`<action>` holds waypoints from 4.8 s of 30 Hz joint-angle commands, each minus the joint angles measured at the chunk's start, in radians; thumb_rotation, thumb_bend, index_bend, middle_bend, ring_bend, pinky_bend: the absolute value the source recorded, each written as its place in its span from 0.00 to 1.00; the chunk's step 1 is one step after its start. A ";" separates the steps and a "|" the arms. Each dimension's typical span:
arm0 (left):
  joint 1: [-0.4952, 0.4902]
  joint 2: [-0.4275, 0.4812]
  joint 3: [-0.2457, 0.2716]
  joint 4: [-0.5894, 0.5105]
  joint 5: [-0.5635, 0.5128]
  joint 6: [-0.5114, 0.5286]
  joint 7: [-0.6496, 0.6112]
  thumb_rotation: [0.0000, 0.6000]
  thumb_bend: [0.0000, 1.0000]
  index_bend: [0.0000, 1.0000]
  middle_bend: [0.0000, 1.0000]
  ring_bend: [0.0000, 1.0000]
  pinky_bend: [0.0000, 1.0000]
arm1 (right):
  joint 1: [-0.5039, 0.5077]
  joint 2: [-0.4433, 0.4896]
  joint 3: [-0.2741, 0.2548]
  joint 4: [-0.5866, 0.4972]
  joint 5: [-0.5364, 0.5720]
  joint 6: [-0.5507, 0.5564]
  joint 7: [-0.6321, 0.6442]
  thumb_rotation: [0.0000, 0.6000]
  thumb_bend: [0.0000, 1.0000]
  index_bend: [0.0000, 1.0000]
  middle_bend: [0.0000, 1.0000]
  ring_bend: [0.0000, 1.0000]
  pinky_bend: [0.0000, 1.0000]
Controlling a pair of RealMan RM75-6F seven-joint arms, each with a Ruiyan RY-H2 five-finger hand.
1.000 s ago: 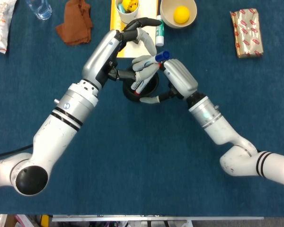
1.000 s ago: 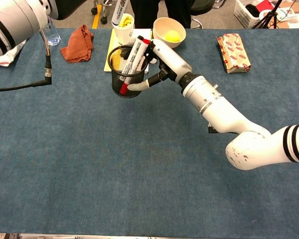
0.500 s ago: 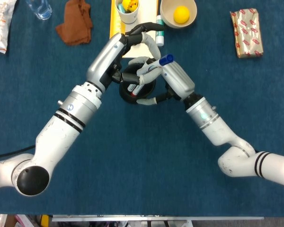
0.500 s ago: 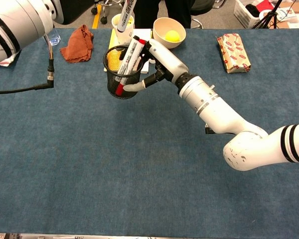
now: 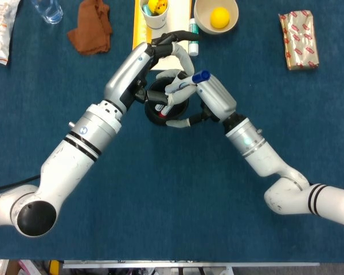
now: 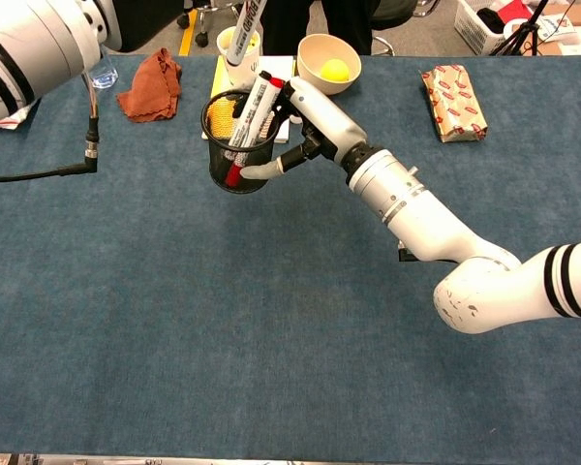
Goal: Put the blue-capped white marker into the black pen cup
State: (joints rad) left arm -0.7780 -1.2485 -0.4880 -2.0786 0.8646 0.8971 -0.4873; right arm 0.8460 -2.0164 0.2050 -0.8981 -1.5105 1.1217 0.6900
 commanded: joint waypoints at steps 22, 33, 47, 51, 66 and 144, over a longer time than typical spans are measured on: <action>0.012 0.013 -0.005 0.006 0.014 -0.033 -0.040 1.00 0.50 0.47 0.18 0.07 0.17 | 0.001 -0.004 -0.006 0.010 0.001 0.003 0.002 1.00 0.00 0.43 0.56 0.50 0.45; 0.009 0.015 0.002 0.010 0.010 -0.041 -0.034 1.00 0.50 0.46 0.18 0.07 0.17 | -0.003 -0.005 -0.010 0.017 0.000 0.006 0.006 1.00 0.00 0.43 0.56 0.50 0.45; 0.015 0.024 0.008 0.008 0.013 -0.046 -0.033 1.00 0.50 0.42 0.17 0.07 0.17 | -0.004 -0.013 -0.014 0.031 -0.002 0.008 0.008 1.00 0.00 0.43 0.56 0.50 0.45; 0.016 0.027 0.010 0.010 0.012 -0.047 -0.032 1.00 0.50 0.41 0.17 0.07 0.17 | -0.005 -0.015 -0.016 0.036 -0.003 0.010 0.008 1.00 0.00 0.43 0.56 0.50 0.45; 0.024 0.034 0.012 0.011 0.006 -0.043 -0.036 1.00 0.50 0.41 0.17 0.07 0.17 | -0.013 -0.009 -0.015 0.032 0.000 0.015 0.017 1.00 0.00 0.43 0.56 0.50 0.45; 0.152 0.128 0.104 0.035 0.062 0.104 0.145 1.00 0.50 0.41 0.17 0.07 0.17 | -0.201 0.135 -0.228 0.007 -0.093 0.001 0.001 1.00 0.00 0.12 0.28 0.23 0.38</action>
State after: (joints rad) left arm -0.6255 -1.1209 -0.3844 -2.0437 0.9269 1.0014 -0.3418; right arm 0.6434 -1.8915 -0.0141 -0.8827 -1.5965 1.1311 0.6971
